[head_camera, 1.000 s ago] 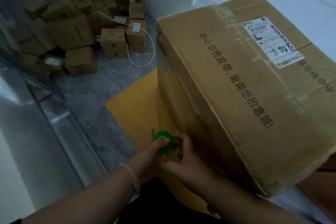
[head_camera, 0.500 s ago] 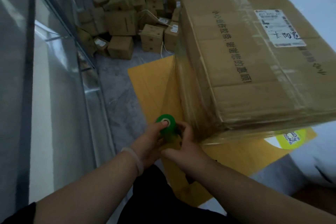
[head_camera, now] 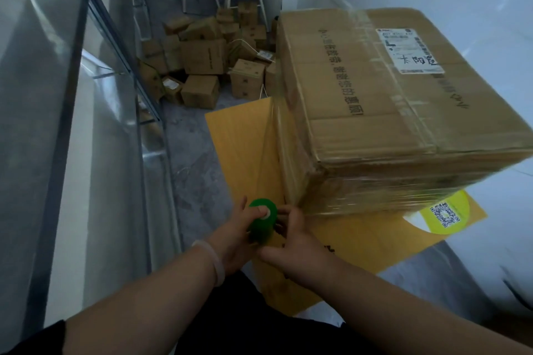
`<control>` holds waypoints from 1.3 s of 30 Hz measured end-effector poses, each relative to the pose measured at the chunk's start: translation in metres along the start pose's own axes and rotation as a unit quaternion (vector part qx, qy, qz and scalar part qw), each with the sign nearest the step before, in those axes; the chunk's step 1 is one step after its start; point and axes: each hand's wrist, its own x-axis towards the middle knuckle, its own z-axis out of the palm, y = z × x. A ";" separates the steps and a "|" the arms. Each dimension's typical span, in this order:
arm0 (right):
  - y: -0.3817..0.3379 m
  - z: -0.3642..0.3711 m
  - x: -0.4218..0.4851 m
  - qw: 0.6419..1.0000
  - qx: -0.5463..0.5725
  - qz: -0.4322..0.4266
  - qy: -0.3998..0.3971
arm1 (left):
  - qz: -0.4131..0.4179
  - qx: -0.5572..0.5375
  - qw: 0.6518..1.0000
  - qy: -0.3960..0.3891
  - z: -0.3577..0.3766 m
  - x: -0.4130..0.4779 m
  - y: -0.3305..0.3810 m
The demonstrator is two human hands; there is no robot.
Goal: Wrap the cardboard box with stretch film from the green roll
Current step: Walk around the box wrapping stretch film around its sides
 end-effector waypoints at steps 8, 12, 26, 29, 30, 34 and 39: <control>0.023 -0.008 -0.020 0.999 -0.031 -0.018 0.038 | -0.007 -0.019 1.000 -0.011 0.008 -0.006 -0.030; 0.038 -0.012 -0.030 0.999 -0.043 0.003 0.026 | -0.035 -0.028 0.999 -0.021 0.018 -0.009 -0.046; 0.073 -0.032 -0.076 0.989 -0.011 -0.004 0.145 | -0.080 -0.013 0.996 -0.022 0.077 -0.025 -0.081; 0.078 -0.041 -0.075 0.987 -0.031 -0.025 0.155 | -0.076 -0.009 0.997 -0.004 0.087 -0.018 -0.086; 0.081 -0.044 -0.075 0.986 -0.038 -0.028 0.161 | -0.074 0.008 0.997 -0.002 0.089 -0.014 -0.089; 0.088 -0.052 -0.079 0.978 -0.052 -0.014 0.202 | -0.066 0.022 0.998 0.009 0.098 -0.008 -0.098; 0.094 -0.058 -0.079 0.967 -0.052 0.001 0.250 | -0.084 0.034 0.996 0.013 0.106 0.007 -0.103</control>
